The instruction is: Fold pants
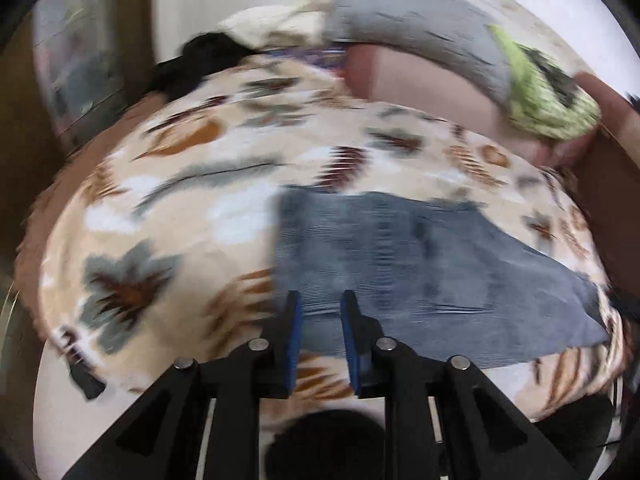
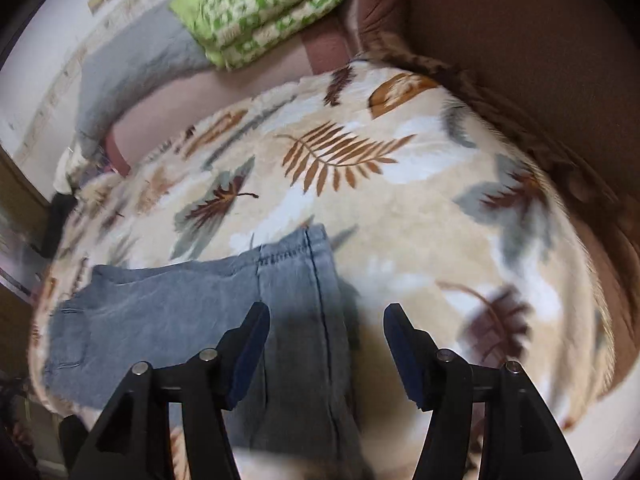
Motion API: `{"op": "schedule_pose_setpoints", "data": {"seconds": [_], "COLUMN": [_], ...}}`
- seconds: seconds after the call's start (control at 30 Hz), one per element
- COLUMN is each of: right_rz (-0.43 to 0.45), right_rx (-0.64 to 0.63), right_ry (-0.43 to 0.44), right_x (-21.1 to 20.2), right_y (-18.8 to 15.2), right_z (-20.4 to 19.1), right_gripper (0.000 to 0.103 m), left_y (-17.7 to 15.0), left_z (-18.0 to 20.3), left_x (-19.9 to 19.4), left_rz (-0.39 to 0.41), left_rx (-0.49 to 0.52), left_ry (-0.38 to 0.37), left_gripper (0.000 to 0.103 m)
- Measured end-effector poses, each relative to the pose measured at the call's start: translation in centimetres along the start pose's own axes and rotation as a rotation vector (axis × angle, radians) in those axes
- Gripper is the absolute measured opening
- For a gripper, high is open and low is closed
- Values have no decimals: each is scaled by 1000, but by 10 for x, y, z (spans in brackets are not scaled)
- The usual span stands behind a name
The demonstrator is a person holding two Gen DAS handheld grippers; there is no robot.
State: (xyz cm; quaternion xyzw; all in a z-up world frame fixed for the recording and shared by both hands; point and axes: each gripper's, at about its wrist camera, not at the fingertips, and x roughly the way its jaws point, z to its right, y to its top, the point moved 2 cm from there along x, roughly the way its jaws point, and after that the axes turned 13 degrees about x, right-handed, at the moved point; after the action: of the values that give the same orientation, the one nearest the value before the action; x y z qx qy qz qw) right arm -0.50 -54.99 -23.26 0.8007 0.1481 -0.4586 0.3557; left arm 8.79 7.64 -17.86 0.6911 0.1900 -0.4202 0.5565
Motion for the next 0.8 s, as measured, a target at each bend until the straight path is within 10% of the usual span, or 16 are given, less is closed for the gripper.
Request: {"op": "schedule_pose_setpoints", "data": {"seconds": [0.17,0.2,0.3,0.47,0.63,0.8], "right_rz": [-63,-77,-7,125,-12,95], "right_rx": [-36,-54,-141,-38,83,140], "right_ry": [-67,-59,-143,-61,-154,-84], "right_x": [45,47,39,15,59,14], "right_y": [6,5,7,31,32,17], "right_z": [-11,-13,-25,-19,1,5], "right_gripper": [59,36,14,12,13,14], "left_y": [13,14,12,-1,-2,-1], "left_z": [65,73,84,93,99,107], "left_x": [36,43,68,83,92,79], "left_rz": [-3,-18,-78,-106,-131,-137], "left_rx": [129,135,126,137,169,184], "left_ry": [-50,-60,-96,-82,-33,-14], "left_gripper": [29,29,29,29,30,31]}}
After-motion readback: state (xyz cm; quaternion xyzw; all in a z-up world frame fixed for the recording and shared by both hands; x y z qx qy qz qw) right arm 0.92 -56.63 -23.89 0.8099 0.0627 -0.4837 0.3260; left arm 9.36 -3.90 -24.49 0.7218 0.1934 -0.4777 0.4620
